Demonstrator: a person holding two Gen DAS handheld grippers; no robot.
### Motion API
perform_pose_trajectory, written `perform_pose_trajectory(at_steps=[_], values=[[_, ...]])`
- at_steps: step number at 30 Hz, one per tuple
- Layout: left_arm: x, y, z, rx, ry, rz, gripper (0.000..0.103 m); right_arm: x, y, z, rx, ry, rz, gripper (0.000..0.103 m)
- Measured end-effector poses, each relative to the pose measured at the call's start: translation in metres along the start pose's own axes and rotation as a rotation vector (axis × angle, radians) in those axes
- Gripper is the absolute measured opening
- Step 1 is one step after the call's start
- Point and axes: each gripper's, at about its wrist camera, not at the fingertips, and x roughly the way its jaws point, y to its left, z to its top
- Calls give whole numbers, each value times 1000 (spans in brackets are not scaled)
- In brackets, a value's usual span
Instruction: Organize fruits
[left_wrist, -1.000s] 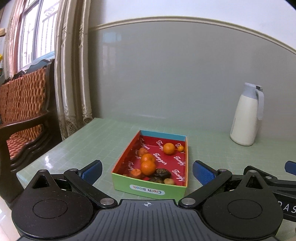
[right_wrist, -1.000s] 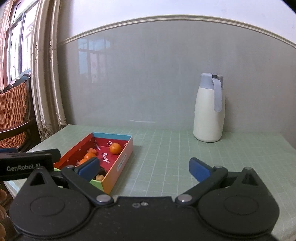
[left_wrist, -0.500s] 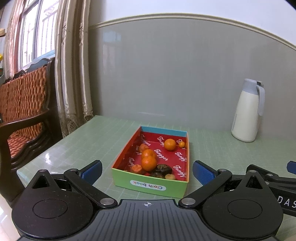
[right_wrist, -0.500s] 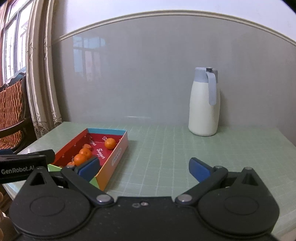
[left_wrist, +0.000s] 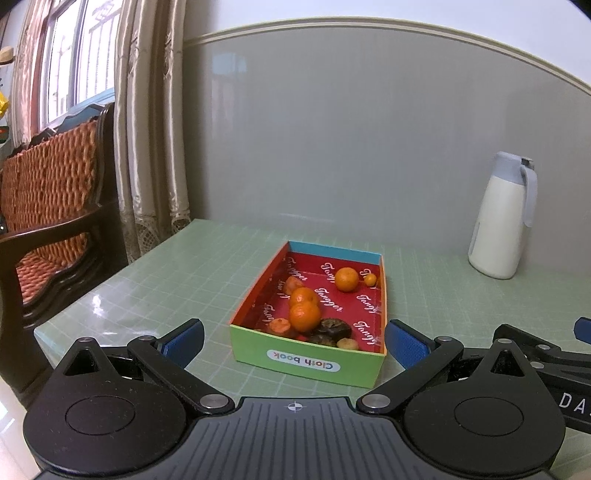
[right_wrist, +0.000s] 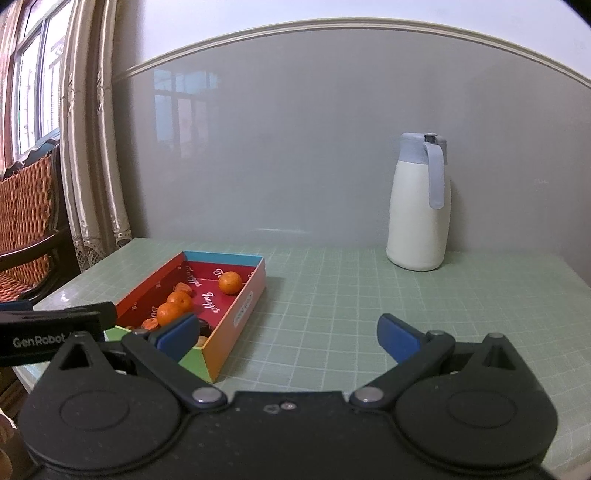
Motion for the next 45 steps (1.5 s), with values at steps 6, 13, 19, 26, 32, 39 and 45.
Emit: perform_pose_trajectory(at_steps=[6,13,19,26,32,39,45], values=[[0,-2,-1,19,-7,20,103,1,1,1,-2,0,4,103],[1,-2,0,31,5,33,103,1,0,1,-2,1,11,103],[4,0,0,29,28,23,103,1,2,1,-6,-2,16,103],[8,1,-1,18,41,11,103,2,3,1,-11,0,20,103],[12,6,-2,-14,42,-5,103,5,4,1,-13,4,23,103],[15,5,-3,0,48,-3,103,7,6,0,-18,11,25,103],[19,1,-4,21,59,-7,103,10,6,1,-18,17,28,103]])
